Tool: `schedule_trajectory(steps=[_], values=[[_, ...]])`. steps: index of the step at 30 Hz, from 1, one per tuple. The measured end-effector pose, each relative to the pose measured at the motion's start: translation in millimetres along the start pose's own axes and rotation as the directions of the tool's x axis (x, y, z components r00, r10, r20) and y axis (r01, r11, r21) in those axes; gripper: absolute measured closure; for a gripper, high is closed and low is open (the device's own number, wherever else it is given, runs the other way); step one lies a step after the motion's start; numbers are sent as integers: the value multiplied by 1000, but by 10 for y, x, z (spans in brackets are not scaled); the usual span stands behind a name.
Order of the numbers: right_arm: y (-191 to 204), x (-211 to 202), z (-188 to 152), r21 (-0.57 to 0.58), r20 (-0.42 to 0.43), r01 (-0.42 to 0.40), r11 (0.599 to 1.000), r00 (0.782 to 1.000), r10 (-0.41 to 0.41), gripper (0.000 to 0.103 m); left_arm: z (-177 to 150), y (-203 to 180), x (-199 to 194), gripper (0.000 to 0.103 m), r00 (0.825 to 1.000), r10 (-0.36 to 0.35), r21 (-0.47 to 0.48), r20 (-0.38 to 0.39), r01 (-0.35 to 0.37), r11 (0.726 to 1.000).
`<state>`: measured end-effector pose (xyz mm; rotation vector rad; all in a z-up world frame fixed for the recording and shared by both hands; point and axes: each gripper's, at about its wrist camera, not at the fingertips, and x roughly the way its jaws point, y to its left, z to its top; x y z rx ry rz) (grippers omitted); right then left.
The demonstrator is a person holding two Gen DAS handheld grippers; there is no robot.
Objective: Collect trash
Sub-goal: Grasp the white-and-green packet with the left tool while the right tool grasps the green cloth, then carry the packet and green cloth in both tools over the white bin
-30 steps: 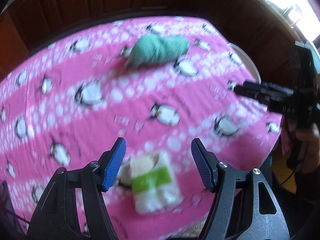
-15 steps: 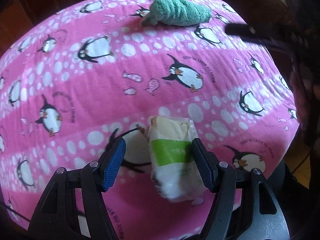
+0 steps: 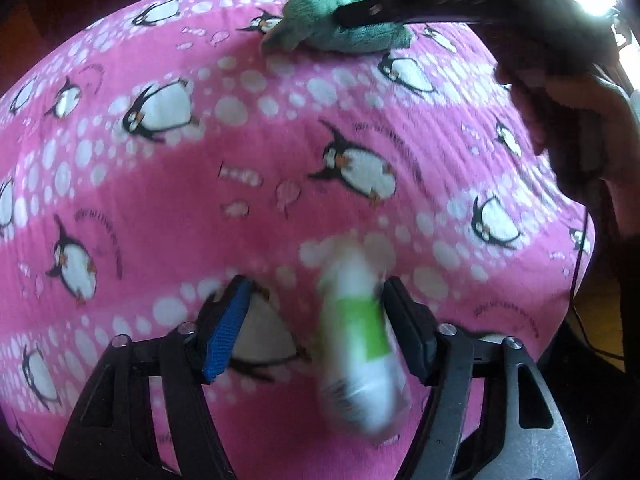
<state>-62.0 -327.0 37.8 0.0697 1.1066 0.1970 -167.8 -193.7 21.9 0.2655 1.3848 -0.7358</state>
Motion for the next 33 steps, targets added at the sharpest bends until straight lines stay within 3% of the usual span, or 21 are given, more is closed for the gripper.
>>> schedule_trajectory(steps=[1,4,9,12,21,33], values=[[-15,43,17,2,-1,-19,1000,1000,19,22,42,2,9,68,1000,-2,0,4,2,1000],[-45,119,15,17,-2,-73,997,997,73,27,201,102,10,85,996,-86,-57,9,86,995],[-6,36,-71,30,-1,-134,991,991,134,58,347,238,-69,89,995,-78,-108,66,85,990],[-10,-97,-182,38,9,-139,990,990,138,67,368,275,-147,90,992,-76,-128,102,89,988],[-115,-671,-608,104,134,-144,984,983,129,70,544,107,-291,90,983,-69,-118,167,90,989],[-863,-1410,-1223,279,223,-54,959,975,-10,70,1050,-873,-258,90,979,-76,64,191,65,996]])
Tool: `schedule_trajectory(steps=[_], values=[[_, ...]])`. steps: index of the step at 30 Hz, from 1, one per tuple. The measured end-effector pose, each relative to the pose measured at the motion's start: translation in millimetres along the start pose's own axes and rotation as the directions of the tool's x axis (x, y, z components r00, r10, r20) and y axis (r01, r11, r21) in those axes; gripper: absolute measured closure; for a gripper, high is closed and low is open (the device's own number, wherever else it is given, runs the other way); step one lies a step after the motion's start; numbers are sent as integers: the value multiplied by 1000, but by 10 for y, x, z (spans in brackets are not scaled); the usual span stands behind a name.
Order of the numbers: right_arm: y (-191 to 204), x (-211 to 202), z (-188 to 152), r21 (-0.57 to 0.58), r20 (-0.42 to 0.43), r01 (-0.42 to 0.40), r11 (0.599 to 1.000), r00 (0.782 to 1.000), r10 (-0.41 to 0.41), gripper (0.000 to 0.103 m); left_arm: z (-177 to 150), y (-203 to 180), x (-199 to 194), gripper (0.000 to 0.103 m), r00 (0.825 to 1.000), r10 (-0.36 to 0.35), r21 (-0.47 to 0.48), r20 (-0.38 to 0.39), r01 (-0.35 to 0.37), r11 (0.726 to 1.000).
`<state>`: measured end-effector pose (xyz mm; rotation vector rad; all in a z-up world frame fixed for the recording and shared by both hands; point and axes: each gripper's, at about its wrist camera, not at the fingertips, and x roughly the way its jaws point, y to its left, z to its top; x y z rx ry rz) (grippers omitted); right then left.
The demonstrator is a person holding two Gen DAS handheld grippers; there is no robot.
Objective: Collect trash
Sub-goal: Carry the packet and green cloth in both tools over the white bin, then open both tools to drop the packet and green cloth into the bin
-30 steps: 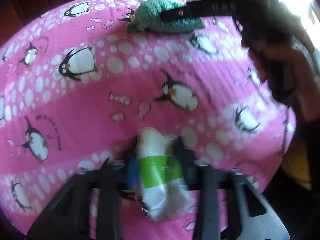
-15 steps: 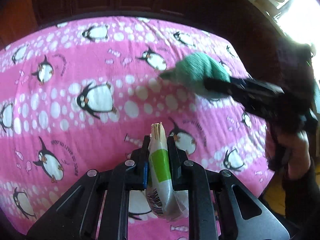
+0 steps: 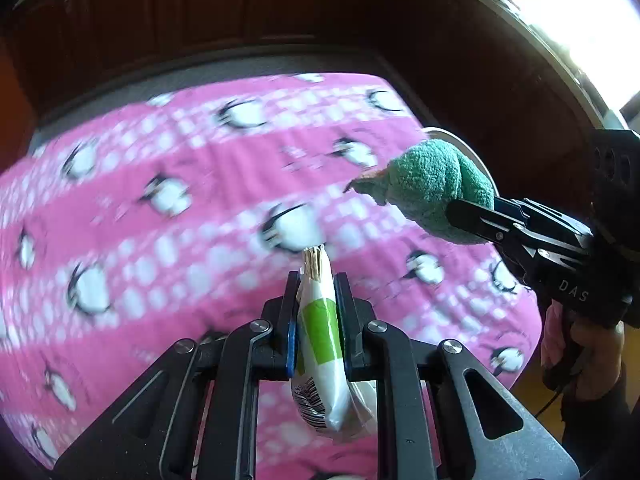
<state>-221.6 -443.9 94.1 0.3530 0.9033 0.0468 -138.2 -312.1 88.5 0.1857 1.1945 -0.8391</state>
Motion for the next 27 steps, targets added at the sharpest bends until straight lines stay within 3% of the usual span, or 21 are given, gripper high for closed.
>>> schedule_trajectory(steps=[7,15,22,27], values=[[-729,-404,-106,139,45,94,986,994,-101,70,355,-608,254,90,1000,-13,99,3,12,995],[-1510,-691,-319,285,40,191,939,977,-211,70,694,-1300,706,90,999,-47,193,-14,48,980],[-2108,-634,-497,415,-28,277,866,956,-293,70,961,-1716,1104,90,994,-105,193,-36,110,975],[-2316,-493,-566,464,-67,302,832,949,-307,69,1076,-1908,1383,90,991,-123,185,-43,129,974]])
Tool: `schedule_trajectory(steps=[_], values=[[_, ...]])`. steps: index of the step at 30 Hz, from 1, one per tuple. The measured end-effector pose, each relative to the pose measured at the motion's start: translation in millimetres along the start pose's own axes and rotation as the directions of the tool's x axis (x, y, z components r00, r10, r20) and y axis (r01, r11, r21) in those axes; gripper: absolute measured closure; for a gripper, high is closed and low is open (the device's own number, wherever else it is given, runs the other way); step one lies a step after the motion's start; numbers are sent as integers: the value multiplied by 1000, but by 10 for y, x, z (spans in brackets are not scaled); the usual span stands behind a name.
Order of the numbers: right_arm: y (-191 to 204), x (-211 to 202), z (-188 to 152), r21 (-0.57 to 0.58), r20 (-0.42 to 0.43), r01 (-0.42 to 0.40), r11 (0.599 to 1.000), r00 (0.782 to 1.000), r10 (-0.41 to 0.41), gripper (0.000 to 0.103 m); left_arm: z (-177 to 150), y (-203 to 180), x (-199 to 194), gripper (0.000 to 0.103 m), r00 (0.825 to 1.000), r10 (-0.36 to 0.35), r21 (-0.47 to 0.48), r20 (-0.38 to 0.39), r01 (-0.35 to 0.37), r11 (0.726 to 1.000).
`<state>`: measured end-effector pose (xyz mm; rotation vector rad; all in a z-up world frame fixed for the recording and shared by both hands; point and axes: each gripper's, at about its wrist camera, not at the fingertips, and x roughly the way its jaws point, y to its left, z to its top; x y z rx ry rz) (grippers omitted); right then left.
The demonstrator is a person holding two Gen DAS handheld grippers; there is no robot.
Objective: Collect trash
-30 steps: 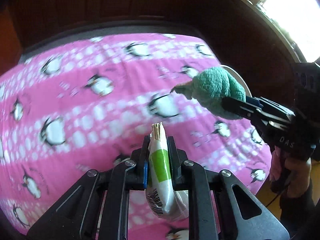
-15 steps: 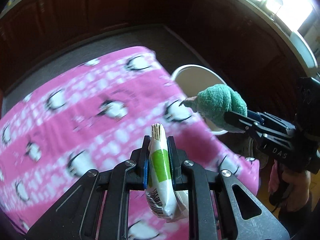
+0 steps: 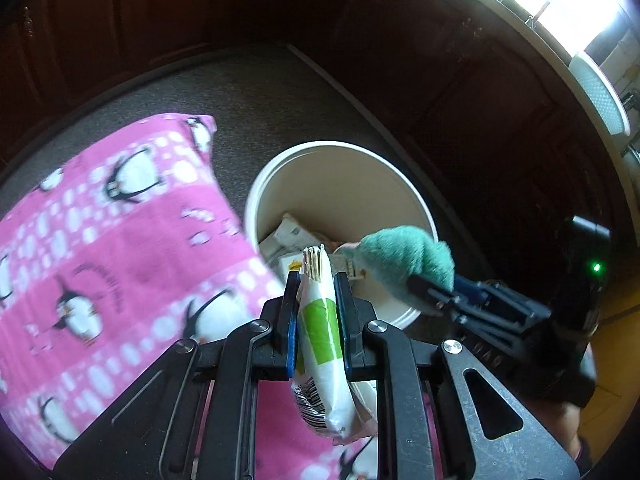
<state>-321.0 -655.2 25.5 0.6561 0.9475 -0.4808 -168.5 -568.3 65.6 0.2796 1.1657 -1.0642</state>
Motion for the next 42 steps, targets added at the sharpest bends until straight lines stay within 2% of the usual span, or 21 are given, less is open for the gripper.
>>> schedule_trajectory(steps=[2,3,4,6,10,13,16,19,22,31,35,39,42], values=[[-60,76,7,24,-20,10,1000,1000,-9,67,36,-3,109,89,1000,-2,-10,-8,2,1000],[-79,112,8,38,-24,13,999,1000,-12,56,50,5,169,89,1000,-7,-19,-12,6,1000],[-81,129,10,52,-22,13,999,1000,-12,50,47,8,200,88,1000,-9,-24,-14,9,1000],[-126,121,-6,72,-13,3,997,1000,-2,50,56,24,291,84,1000,-13,-35,-19,13,999],[-157,92,-67,70,-16,10,998,1000,-9,50,38,9,404,56,1000,-1,-47,-25,0,999],[-154,84,-122,70,-21,9,998,1000,-7,50,11,5,402,50,1000,3,-40,-13,-3,999],[-131,40,-178,67,-14,12,998,1000,-11,49,-48,-22,339,48,1000,12,-28,-4,-12,1000],[-91,-33,-220,67,4,13,998,1000,-13,42,-125,-64,240,44,1000,28,-9,14,-28,1000],[-37,-104,-233,63,22,18,998,1000,-19,42,-177,-57,191,43,999,41,0,29,-41,999],[181,-483,-308,38,114,36,999,993,-40,35,-347,-67,-300,43,991,87,21,98,-89,996],[302,-650,-365,26,160,46,999,986,-50,33,-484,-80,-532,43,982,122,35,142,-128,991],[400,-821,-424,25,209,62,998,976,-66,31,-648,-115,-788,43,966,167,49,197,-180,982],[502,-970,-472,17,252,78,997,964,-80,28,-758,-88,-993,43,956,173,45,238,-189,981]])
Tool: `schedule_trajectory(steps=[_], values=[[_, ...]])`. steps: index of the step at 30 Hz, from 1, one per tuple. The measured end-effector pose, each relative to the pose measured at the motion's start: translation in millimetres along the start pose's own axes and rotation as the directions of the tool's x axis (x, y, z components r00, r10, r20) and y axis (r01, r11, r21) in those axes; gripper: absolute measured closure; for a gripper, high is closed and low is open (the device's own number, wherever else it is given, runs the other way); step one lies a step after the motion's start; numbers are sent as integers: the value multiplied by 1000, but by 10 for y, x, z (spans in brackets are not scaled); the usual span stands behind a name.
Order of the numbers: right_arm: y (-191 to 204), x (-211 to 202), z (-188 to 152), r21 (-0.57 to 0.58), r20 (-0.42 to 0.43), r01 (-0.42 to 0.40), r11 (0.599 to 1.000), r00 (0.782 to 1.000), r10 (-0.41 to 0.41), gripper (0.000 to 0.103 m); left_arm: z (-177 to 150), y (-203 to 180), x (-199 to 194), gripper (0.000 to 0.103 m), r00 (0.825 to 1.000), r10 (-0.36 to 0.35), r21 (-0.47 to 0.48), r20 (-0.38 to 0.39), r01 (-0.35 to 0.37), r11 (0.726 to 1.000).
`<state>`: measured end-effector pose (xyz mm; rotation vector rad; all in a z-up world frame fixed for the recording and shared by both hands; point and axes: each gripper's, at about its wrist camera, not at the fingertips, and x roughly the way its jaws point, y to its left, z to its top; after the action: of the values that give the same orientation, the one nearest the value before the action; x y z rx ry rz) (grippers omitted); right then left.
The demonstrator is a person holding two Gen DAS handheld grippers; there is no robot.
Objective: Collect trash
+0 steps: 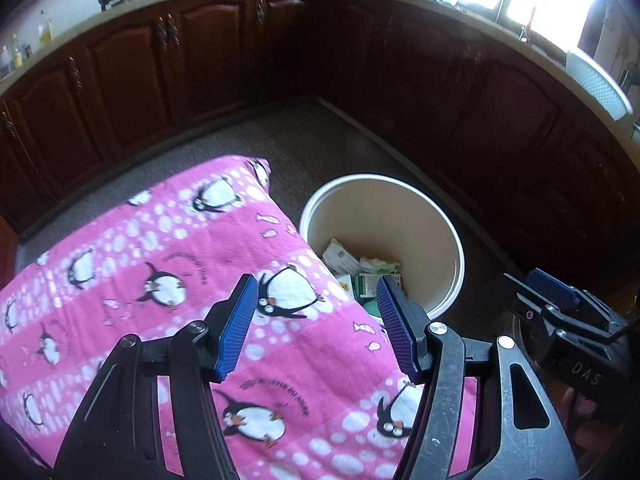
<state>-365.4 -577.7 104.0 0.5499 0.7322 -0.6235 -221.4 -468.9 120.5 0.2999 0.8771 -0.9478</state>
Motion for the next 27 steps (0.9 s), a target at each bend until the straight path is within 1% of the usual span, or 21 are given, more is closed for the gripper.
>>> schedule_trajectory(steps=[6,9,12,14,16,18,21,25,27], values=[[209,-357,-25,-32,106,31,999,994,-27,21,-46,40,-429,43,994,34,6,102,-35,999],[317,-557,-43,-38,162,34,999,986,-27,16,-65,70,-647,42,988,39,11,152,-41,999],[416,-731,-62,-45,207,42,998,978,-32,10,-100,94,-872,42,977,52,14,208,-56,998],[483,-849,-80,-53,241,49,997,970,-35,9,-126,102,-1005,36,969,56,19,240,-63,998],[540,-925,-81,-62,259,57,996,965,-39,6,-162,117,-1150,25,959,48,19,278,-55,998],[593,-1002,-91,-67,275,59,996,961,-38,4,-191,140,-1244,23,950,42,13,309,-49,999],[635,-1107,-105,-65,301,66,996,952,-44,2,-232,179,-1370,23,941,44,8,336,-50,999],[696,-1210,-119,-65,329,81,995,943,-55,2,-274,259,-1471,23,937,31,-7,348,-31,1000],[719,-1237,-125,-63,340,83,995,939,-57,2,-296,305,-1535,23,932,25,-17,363,-20,1000]])
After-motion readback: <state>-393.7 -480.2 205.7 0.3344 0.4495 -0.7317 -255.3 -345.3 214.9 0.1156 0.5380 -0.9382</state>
